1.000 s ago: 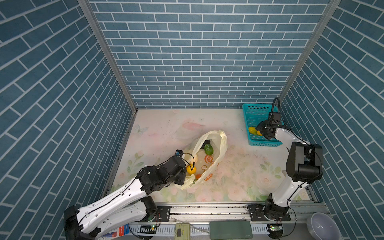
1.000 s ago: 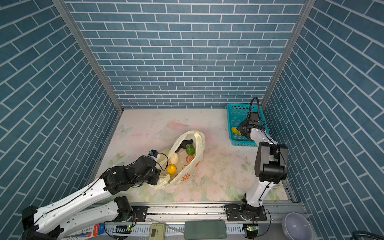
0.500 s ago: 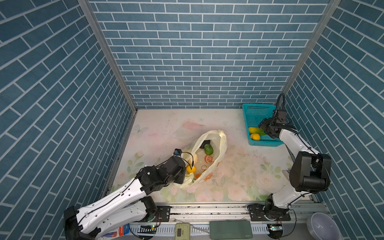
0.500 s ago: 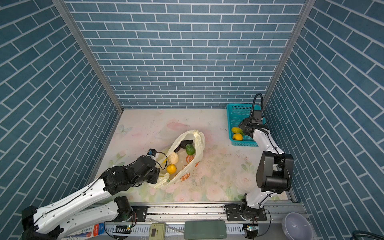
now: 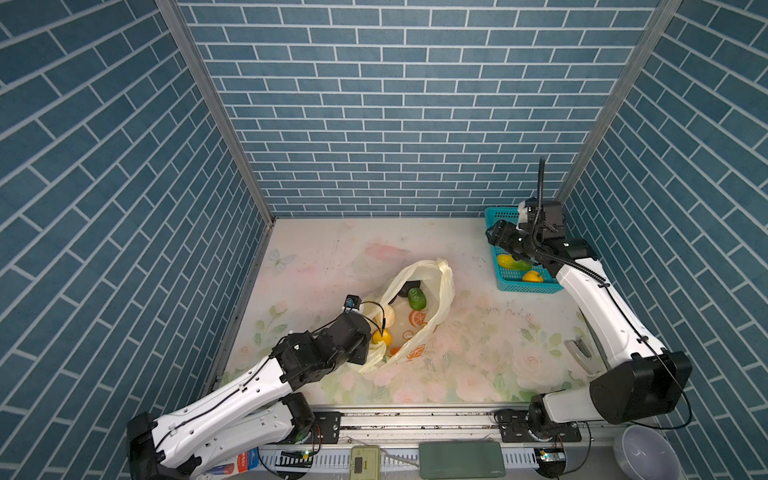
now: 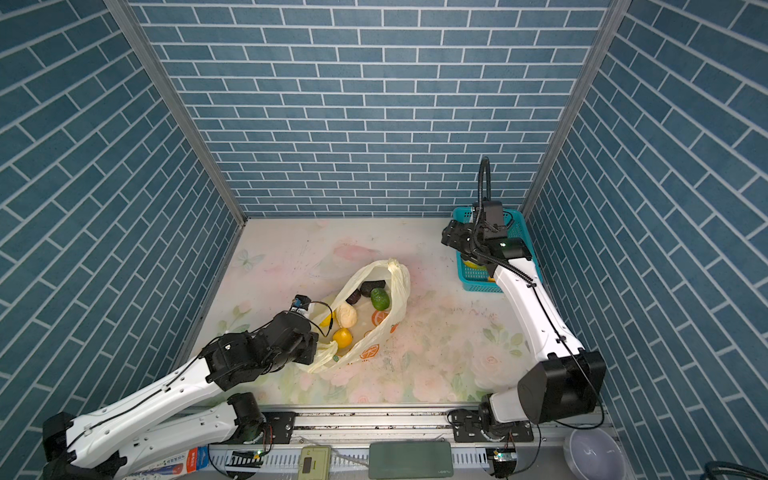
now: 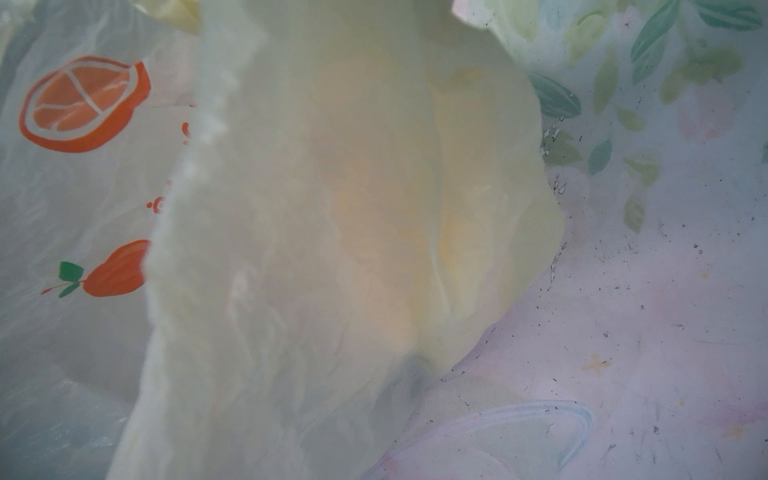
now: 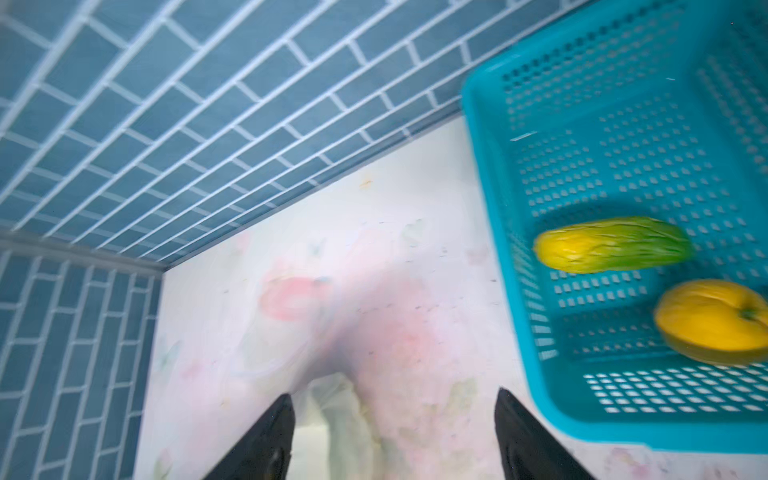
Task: Untie the knot of the plastic bag and take out the fruit
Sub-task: 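Move the right gripper back over the bag opening, then reach into the bag and grasp the white pear with the right gripper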
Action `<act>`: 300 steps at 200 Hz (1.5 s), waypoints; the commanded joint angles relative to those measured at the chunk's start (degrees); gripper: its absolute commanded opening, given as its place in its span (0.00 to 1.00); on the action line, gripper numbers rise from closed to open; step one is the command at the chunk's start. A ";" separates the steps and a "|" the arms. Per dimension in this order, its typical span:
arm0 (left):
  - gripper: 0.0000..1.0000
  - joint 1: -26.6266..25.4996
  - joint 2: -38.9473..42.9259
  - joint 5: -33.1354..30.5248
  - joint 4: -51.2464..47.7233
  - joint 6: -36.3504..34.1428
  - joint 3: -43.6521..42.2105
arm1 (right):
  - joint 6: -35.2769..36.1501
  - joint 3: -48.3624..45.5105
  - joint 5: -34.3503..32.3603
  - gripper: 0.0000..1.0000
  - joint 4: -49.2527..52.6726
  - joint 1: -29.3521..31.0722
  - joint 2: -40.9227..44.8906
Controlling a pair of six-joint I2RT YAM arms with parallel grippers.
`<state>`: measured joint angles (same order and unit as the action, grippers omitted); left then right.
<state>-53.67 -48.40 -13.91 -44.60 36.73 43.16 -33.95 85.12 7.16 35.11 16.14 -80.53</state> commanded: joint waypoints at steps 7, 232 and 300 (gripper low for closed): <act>0.00 -0.38 -0.49 -1.91 1.01 0.54 1.54 | 1.04 7.66 5.61 0.75 7.91 5.90 1.07; 0.00 0.24 -1.16 -1.99 3.20 2.52 1.84 | 8.60 -15.79 -4.30 0.64 -7.65 42.01 -6.36; 0.00 2.80 -1.35 -1.67 4.23 2.46 2.75 | 8.50 -29.05 -8.28 0.62 -20.06 45.01 -9.87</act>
<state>-52.25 -49.84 -15.38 -41.23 39.07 44.80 -26.52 60.03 1.67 20.84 60.07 -89.10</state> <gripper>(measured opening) 0.044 0.622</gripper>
